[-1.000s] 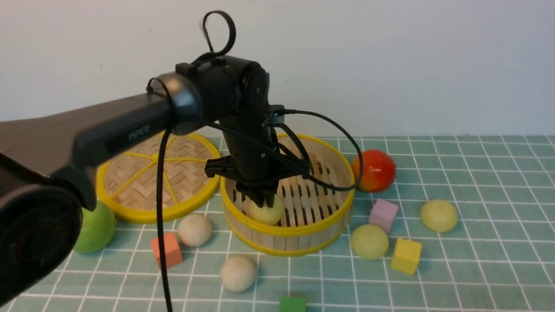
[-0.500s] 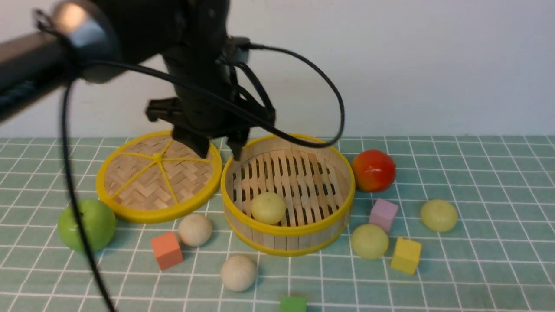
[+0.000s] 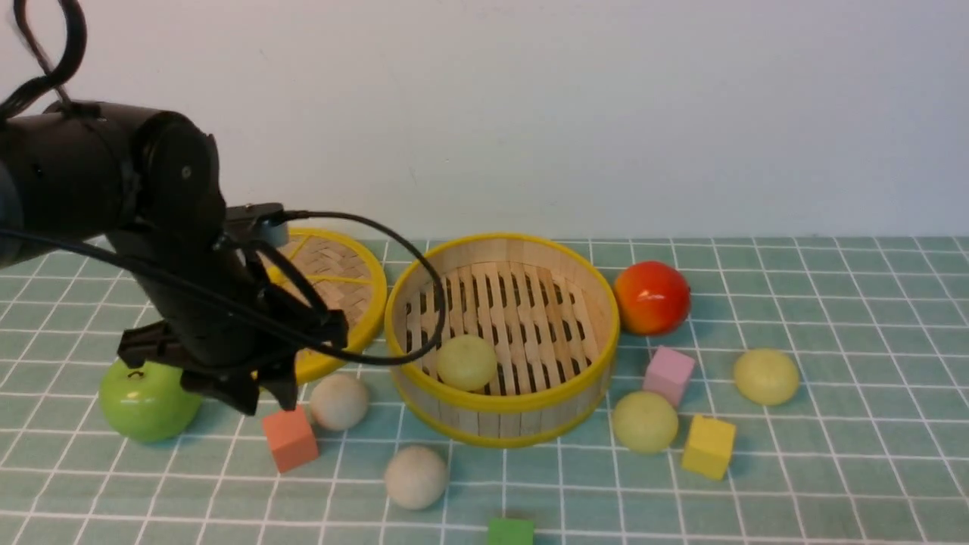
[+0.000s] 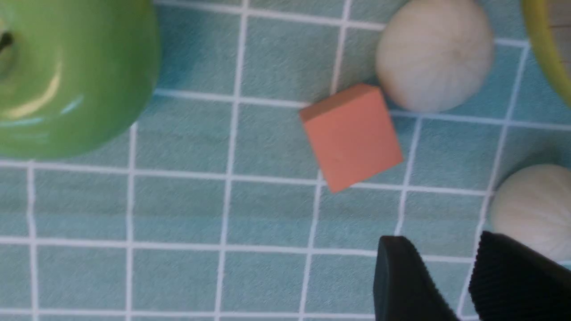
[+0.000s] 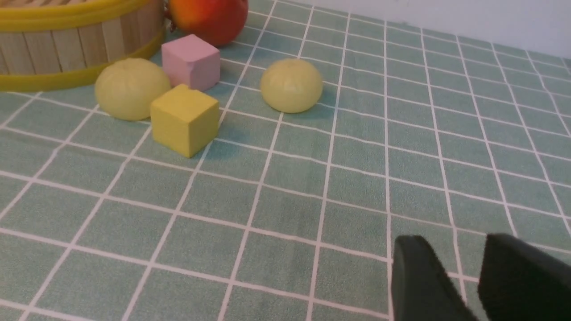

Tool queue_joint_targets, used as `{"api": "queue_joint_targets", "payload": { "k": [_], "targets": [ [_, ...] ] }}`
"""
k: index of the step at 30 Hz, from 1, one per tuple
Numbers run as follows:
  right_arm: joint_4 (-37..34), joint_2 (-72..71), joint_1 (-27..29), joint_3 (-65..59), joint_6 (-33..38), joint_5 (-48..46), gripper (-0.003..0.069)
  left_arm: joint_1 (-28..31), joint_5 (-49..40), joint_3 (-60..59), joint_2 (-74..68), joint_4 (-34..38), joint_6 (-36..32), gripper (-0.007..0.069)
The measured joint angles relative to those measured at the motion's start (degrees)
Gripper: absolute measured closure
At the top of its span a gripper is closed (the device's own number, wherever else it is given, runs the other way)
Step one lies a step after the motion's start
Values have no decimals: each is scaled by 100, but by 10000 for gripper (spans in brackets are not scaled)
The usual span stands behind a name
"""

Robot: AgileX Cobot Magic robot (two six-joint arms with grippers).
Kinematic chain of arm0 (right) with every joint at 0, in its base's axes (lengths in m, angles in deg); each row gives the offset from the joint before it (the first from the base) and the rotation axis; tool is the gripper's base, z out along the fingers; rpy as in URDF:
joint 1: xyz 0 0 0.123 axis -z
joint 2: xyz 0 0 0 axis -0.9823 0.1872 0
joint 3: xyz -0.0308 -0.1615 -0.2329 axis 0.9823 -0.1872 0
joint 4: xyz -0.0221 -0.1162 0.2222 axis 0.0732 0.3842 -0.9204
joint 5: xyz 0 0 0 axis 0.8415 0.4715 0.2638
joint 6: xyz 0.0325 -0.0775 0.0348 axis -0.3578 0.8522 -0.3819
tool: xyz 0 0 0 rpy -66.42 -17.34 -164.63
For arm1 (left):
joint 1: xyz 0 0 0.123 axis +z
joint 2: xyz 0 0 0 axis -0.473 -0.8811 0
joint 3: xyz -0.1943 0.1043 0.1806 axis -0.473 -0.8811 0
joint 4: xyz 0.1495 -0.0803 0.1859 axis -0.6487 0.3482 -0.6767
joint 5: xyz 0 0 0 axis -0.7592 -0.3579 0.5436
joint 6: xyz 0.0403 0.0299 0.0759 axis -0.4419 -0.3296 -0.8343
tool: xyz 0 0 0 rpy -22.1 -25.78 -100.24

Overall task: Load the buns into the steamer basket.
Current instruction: Use the left arm to grab a steamed stuffed bun

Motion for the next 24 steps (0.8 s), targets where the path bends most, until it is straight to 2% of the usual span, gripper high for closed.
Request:
{"api": "queue_joint_targets", "payload": {
  "k": [8, 16, 24],
  "targets": [
    [0, 0, 0, 0, 0, 0, 421, -69, 185, 292, -475, 43, -102, 375],
    [0, 0, 0, 0, 0, 0, 421, -69, 909, 598, -1179, -52, -281, 375],
    [0, 0, 0, 0, 0, 0, 421, -69, 1150, 641, -1518, -52, -310, 375]
  ]
}}
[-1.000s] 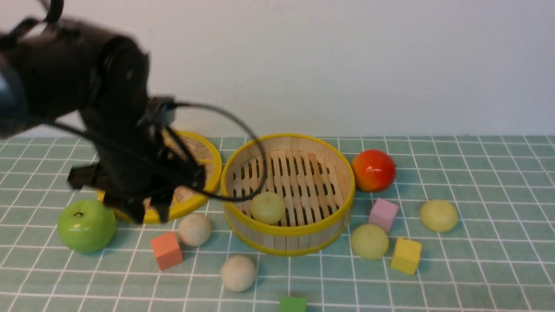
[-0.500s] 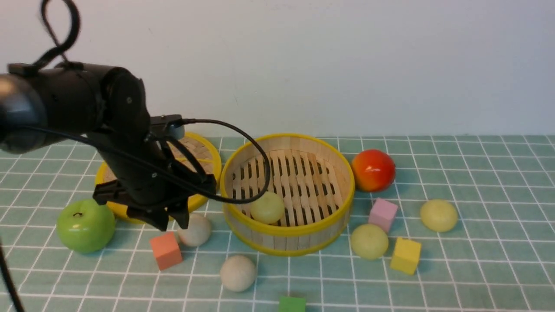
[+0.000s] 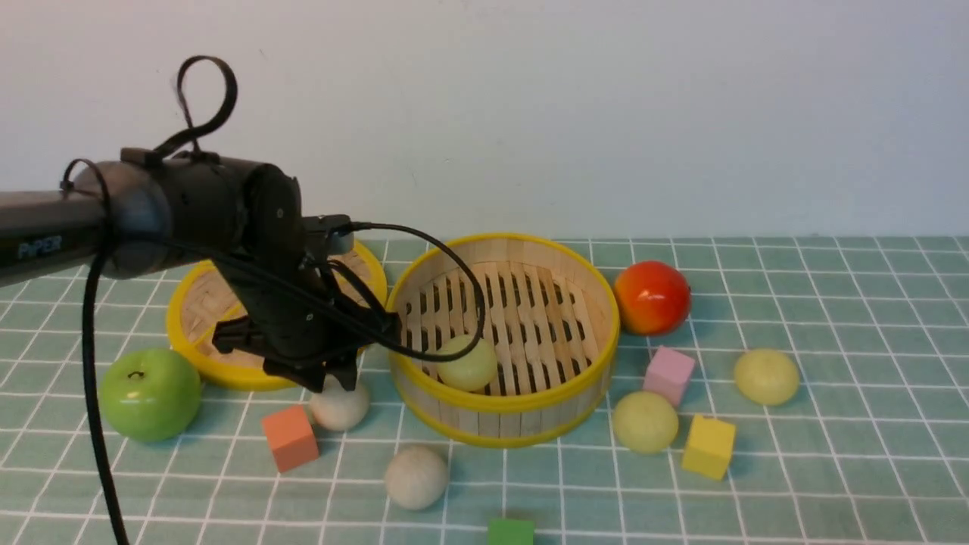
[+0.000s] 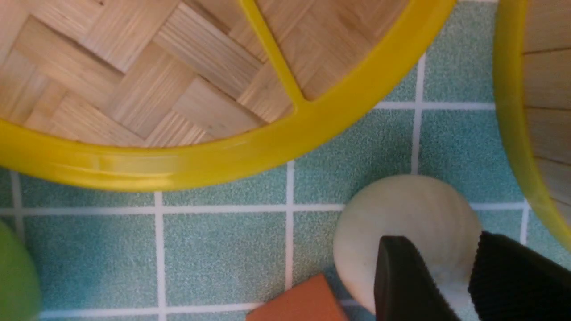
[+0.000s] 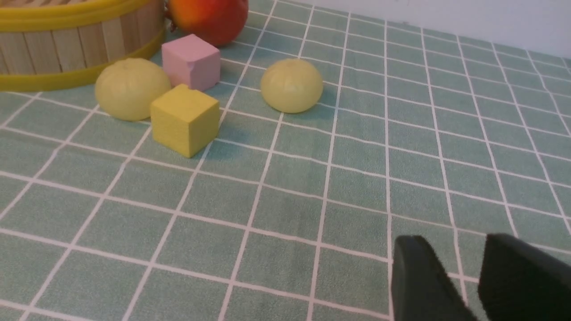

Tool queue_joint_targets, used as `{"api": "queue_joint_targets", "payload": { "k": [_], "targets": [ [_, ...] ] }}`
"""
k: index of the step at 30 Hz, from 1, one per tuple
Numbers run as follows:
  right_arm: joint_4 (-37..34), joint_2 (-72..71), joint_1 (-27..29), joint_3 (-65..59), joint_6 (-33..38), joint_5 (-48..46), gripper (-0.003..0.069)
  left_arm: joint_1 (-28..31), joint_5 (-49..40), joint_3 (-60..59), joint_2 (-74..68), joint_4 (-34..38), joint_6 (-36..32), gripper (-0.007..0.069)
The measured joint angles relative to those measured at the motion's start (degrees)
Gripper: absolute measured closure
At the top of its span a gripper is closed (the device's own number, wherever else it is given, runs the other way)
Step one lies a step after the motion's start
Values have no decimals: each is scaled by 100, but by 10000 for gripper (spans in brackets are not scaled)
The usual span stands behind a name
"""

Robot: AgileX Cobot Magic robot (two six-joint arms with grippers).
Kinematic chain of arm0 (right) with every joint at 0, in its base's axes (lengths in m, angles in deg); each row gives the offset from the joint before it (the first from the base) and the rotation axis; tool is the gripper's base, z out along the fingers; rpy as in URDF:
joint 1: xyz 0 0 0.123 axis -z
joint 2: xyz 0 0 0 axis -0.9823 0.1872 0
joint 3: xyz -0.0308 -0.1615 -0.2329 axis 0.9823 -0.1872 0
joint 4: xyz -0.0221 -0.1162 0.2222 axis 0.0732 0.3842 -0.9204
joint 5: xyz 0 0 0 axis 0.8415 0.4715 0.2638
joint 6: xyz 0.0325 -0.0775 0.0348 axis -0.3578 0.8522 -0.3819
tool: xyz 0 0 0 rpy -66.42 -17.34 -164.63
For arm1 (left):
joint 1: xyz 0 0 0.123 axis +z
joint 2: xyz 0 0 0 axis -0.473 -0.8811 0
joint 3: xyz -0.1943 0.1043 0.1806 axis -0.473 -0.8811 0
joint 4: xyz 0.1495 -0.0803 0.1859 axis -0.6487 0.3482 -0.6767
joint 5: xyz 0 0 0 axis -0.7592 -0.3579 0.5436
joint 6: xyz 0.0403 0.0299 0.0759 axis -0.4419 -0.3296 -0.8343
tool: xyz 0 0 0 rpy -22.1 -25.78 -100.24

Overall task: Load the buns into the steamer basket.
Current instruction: Use the left arm to grab a steamed stuffed bun, then use the left arm to put the steamed stuffed bun into the steamer

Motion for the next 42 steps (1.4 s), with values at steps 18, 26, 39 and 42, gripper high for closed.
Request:
{"api": "queue_joint_targets", "payload": {
  "k": [18, 26, 39, 42],
  "targets": [
    [0, 0, 0, 0, 0, 0, 420, 0, -141, 13, -112, 62, 0, 631],
    [0, 0, 0, 0, 0, 0, 420, 0, -479, 7, 517, 88, 5, 631],
    [0, 0, 0, 0, 0, 0, 420, -465, -475, 1069, 811, 737, -492, 631],
    [0, 0, 0, 0, 0, 0, 420, -617, -323, 1336, 421, 778, -549, 631]
  ]
}}
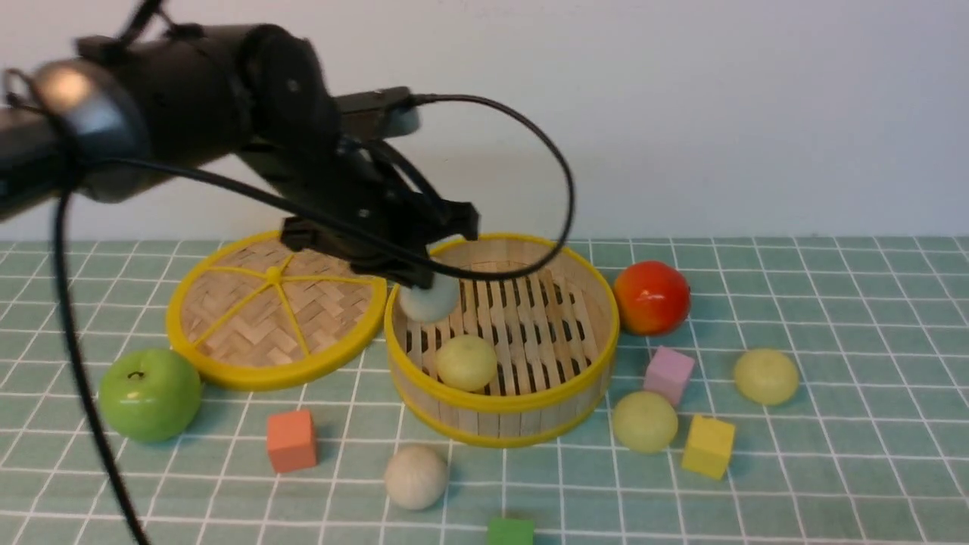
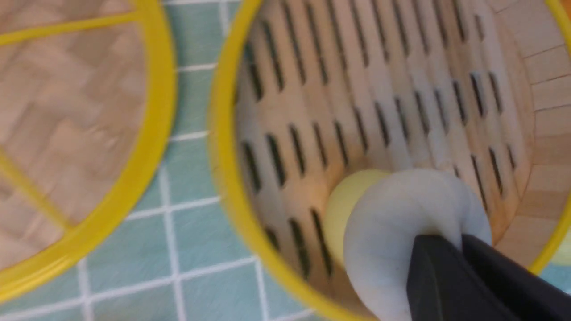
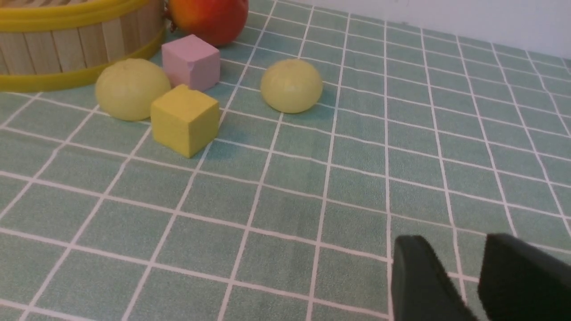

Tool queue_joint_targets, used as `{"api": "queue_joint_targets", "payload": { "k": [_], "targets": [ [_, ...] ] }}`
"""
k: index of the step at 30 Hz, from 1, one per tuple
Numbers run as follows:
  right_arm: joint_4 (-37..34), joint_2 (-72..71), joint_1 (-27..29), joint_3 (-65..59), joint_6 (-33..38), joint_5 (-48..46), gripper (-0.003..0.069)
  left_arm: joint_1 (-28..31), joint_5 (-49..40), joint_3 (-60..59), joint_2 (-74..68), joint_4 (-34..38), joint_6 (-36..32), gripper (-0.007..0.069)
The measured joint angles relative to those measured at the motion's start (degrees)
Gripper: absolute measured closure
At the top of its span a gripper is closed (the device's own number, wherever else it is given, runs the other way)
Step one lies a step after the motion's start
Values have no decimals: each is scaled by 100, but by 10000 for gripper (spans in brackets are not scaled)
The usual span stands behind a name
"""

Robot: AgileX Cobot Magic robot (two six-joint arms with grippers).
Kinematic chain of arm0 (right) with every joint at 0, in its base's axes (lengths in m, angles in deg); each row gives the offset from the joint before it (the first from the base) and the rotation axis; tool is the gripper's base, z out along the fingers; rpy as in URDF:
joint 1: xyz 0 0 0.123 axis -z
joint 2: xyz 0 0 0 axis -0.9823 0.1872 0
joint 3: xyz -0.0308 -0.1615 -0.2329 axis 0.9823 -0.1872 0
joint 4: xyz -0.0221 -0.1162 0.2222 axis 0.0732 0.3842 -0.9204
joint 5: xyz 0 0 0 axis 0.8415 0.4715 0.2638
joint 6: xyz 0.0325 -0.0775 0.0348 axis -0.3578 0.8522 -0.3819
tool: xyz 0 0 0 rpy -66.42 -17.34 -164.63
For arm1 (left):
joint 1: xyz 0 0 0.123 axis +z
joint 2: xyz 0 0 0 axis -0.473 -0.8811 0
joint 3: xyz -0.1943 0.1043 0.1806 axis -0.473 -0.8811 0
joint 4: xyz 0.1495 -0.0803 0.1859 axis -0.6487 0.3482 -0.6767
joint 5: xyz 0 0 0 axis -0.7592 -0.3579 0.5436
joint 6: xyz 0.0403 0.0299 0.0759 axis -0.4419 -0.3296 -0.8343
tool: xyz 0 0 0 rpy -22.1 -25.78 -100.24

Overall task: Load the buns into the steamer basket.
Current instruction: Use the left arm to put the steamed stuffed bun into the steamer

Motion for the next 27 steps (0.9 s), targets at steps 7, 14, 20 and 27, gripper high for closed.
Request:
{"api": "queue_joint_targets", "payload": {
  "k": [7, 14, 20, 27],
  "targets": [
    [0, 0, 0, 0, 0, 0, 420, -3, 275, 705, -966, -129, 201, 631],
    [0, 0, 0, 0, 0, 0, 420, -3, 449, 996, -1476, -433, 767, 580],
    [0, 0, 0, 0, 0, 0, 420, -3, 189, 1011, -1467, -670, 973, 424],
    [0, 0, 0, 0, 0, 0, 420, -3, -1440, 1153, -547, -738, 790, 144]
  ]
}}
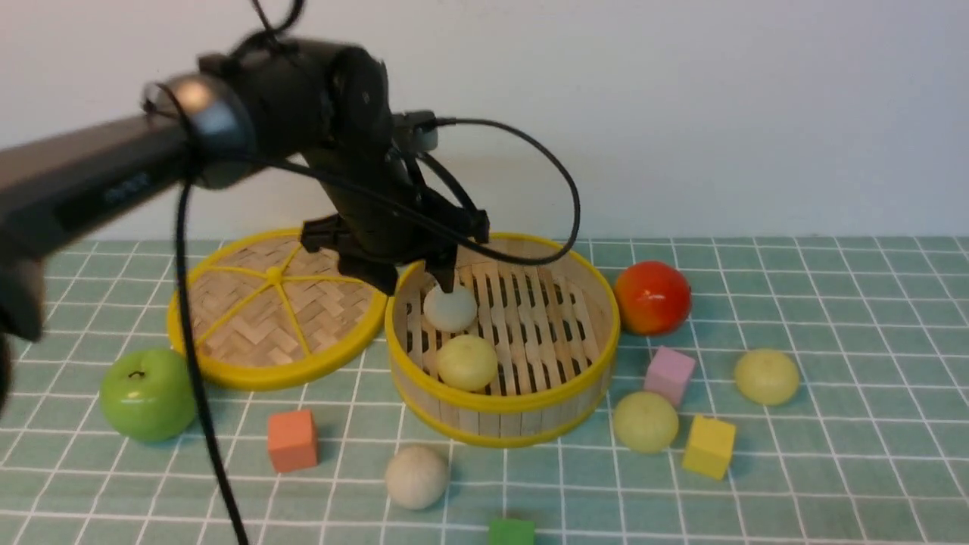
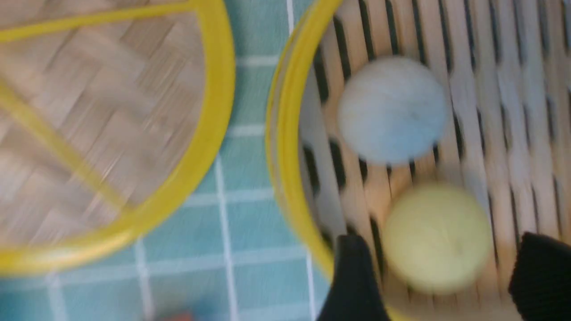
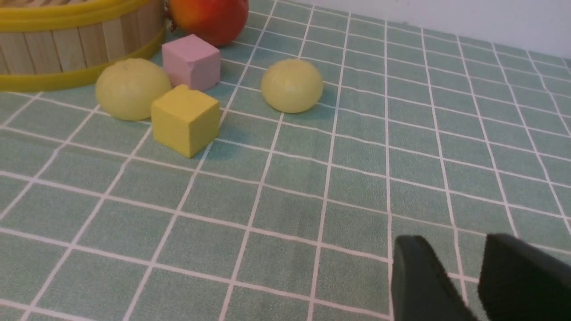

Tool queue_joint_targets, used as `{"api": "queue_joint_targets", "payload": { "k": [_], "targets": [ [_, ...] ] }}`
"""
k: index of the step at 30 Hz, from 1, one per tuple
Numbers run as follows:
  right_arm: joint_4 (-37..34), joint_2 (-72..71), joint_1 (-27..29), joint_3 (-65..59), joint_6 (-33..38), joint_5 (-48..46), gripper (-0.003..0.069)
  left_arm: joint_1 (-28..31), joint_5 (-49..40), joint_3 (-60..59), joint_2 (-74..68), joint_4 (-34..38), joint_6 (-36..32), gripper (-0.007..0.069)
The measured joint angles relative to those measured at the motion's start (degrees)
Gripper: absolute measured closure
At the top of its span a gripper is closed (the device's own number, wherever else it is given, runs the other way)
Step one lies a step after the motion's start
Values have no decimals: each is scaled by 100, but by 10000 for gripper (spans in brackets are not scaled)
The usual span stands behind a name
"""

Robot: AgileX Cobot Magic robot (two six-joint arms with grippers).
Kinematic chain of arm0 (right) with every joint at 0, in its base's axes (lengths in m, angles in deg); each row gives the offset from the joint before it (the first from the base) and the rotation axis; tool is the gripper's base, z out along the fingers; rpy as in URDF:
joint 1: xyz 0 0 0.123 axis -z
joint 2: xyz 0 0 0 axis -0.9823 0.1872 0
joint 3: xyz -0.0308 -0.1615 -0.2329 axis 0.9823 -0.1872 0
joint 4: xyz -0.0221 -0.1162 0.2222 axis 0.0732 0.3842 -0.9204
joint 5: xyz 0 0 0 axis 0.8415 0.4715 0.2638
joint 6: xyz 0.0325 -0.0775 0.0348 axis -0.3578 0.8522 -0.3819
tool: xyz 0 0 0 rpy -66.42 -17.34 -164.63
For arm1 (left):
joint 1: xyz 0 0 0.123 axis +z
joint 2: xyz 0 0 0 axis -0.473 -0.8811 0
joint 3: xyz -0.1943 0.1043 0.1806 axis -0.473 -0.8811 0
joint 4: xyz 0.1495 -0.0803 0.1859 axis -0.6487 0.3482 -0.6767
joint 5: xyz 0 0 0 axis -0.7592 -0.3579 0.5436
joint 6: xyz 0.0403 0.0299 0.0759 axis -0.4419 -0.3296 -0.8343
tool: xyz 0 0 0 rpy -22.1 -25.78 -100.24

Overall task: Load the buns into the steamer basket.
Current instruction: Use the left arm to grab a steamed stuffed bun

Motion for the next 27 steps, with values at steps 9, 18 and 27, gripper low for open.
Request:
{"api": "queue_joint_targets", "payload": {
  "k": [9, 18, 27],
  "targets": [
    [0, 0, 0, 0, 0, 0, 420, -492, -121, -2029, 1740, -16, -17, 152],
    [4, 0, 0, 0, 0, 0, 420, -1343, 1304, -3479, 1429, -452, 302, 326],
    [4, 0, 0, 0, 0, 0, 420, -1343, 1711, -3491, 930, -1335, 1192, 454]
  ]
}}
